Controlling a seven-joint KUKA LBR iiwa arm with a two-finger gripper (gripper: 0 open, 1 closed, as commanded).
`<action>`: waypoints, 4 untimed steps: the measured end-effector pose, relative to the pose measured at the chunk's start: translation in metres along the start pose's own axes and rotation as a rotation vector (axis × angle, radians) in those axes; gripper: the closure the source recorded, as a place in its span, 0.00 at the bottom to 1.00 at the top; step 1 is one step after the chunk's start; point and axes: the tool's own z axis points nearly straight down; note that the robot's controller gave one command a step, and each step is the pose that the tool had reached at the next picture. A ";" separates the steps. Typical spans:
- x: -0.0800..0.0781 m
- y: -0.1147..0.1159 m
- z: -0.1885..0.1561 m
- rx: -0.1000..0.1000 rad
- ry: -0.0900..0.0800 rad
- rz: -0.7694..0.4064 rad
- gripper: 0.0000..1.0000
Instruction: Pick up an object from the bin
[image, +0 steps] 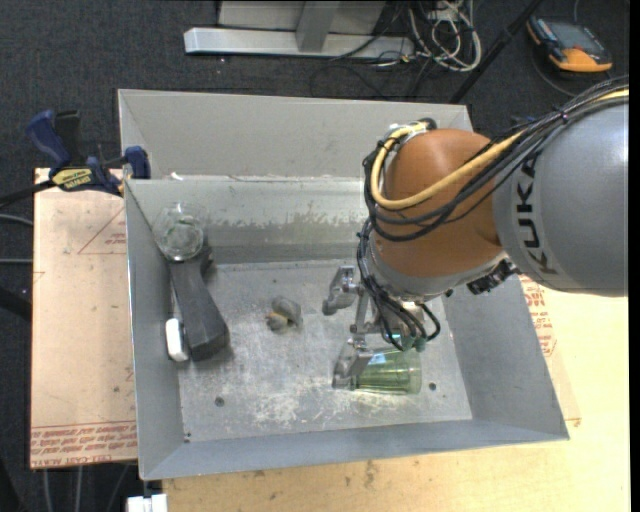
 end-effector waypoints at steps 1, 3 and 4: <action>-0.002 0.000 -0.004 -0.001 -0.008 0.002 0.00; 0.008 -0.054 0.058 0.000 -0.006 0.004 0.00; -0.003 -0.076 0.061 0.000 -0.009 -0.091 0.00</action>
Offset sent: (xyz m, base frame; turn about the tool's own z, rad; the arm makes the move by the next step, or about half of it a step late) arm -0.0024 -0.0942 -0.1219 -0.2050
